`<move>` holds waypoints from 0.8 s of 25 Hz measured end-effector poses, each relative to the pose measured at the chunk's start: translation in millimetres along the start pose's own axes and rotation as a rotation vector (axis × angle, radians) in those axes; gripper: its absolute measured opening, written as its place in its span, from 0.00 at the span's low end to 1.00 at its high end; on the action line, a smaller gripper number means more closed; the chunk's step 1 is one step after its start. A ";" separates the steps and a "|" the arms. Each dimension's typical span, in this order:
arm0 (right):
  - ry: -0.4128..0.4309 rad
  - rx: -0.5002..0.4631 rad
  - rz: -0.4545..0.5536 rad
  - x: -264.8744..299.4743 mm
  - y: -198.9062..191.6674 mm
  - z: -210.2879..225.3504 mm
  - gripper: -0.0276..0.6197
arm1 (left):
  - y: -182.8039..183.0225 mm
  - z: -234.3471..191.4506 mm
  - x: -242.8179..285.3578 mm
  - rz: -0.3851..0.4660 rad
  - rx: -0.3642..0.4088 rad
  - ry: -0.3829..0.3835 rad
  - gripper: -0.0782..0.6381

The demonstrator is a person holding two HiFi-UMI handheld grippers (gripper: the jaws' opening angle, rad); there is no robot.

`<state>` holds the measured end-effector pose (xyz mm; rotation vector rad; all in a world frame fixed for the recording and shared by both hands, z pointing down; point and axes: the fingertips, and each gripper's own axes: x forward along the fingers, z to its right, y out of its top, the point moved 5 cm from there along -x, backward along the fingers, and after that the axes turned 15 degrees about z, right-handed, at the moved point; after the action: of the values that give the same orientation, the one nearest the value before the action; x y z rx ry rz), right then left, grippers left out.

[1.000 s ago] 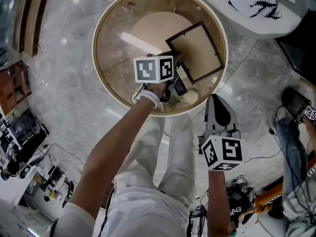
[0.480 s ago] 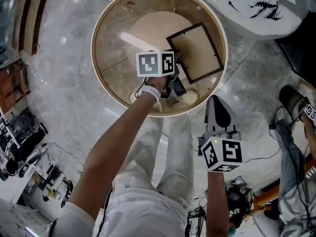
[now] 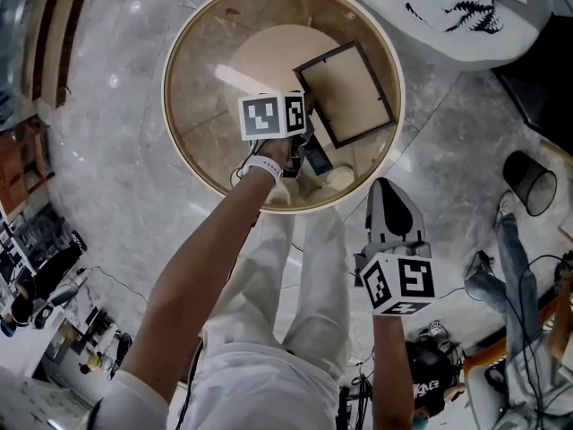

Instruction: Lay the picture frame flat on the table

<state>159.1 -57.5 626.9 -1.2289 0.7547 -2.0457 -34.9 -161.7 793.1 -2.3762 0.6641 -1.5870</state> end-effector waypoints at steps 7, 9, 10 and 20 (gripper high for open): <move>0.008 -0.046 0.025 -20.2 12.5 -10.3 0.05 | 6.0 12.5 -34.9 0.010 0.050 -0.024 0.22; 0.012 -0.068 0.033 -31.0 21.7 -18.2 0.05 | 5.3 19.9 -54.9 0.006 0.075 -0.033 0.20; 0.011 -0.077 0.042 -35.9 27.8 -22.2 0.05 | 6.5 23.7 -64.5 0.006 0.092 -0.039 0.19; -0.005 -0.126 0.116 -98.0 106.6 -63.3 0.05 | 31.4 68.3 -174.6 0.034 0.158 -0.135 0.13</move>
<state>161.5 -42.2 469.6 -1.2290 0.9429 -1.9256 -36.1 -111.5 609.7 -2.3183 0.5285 -1.3949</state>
